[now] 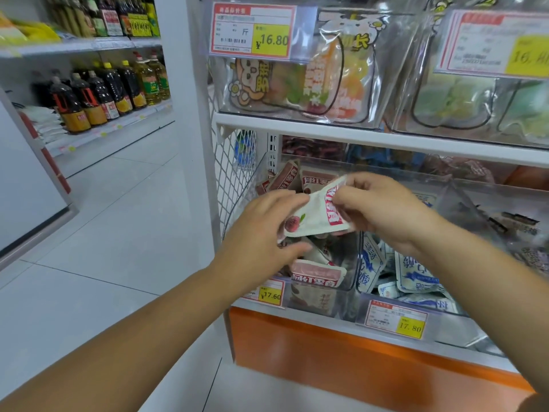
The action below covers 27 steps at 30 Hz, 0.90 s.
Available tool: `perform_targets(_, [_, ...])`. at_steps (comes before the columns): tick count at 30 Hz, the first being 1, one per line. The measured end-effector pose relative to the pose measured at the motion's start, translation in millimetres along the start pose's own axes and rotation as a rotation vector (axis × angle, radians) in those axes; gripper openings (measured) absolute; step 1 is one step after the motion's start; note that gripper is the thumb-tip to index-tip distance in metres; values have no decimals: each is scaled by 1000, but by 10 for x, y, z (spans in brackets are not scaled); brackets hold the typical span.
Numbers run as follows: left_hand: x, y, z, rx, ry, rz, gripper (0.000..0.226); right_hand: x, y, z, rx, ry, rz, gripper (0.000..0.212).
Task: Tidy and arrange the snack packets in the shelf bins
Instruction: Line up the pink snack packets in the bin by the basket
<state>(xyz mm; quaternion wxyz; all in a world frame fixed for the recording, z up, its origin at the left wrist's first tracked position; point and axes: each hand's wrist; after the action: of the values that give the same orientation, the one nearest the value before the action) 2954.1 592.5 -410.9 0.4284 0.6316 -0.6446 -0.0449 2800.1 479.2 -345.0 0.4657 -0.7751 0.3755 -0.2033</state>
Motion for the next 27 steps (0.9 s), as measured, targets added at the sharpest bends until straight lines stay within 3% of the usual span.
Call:
perform_targets(3, [26,1,-85,-133,6,-13,41,-117,0,12,110,-117,22,14])
perform_targets(6, [37,-38,-180,-339,-142,-174,31,-199,46,-131,-296,-104,-153,50])
perform_targets(8, [31,-51,-186,-446,-229,-222,30,-229,59,-180,-289,-167,-232,66])
perform_targets(10, [24,-49,-149,-467,-264,-228,29,-231,99,-144,-307,-154,-278,44])
perform_targets(12, [20,-30,-108,-462,-264,-215,29,-223,97,-72,-395,-8,-318,13])
perform_targets(13, [24,-27,-98,-466,-255,-213,30,-209,109,-52,-424,74,-332,10])
perform_targets(16, [51,-38,-141,-433,-286,-228,41,-203,107,-130,-398,215,-338,7])
perform_targets(18, [44,-77,-182,-243,-375,-220,48,-255,82,-253,-372,223,-302,5])
perform_targets(20, [33,-135,-181,-71,-468,-210,43,-355,47,-350,-366,185,-297,6])
perform_targets(23, [30,-214,-105,-19,-502,-206,26,-476,26,-361,-294,113,-305,12])
perform_targets(25, [62,-248,-60,-14,-465,-212,21,-488,71,-277,-473,120,-320,7])
perform_targets(27, [92,-262,-32,-35,-418,-233,18,-477,164,-163,-760,121,-355,18])
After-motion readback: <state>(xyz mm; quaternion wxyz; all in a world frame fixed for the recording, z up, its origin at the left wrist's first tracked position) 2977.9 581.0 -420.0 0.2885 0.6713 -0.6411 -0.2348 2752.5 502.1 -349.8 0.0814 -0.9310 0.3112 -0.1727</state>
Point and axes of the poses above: each hand's wrist, its own x-axis towards the middle knuckle, its own z-axis out of the palm, y = z × x, and after that the axes turned 13 degrees about -x, right-handed
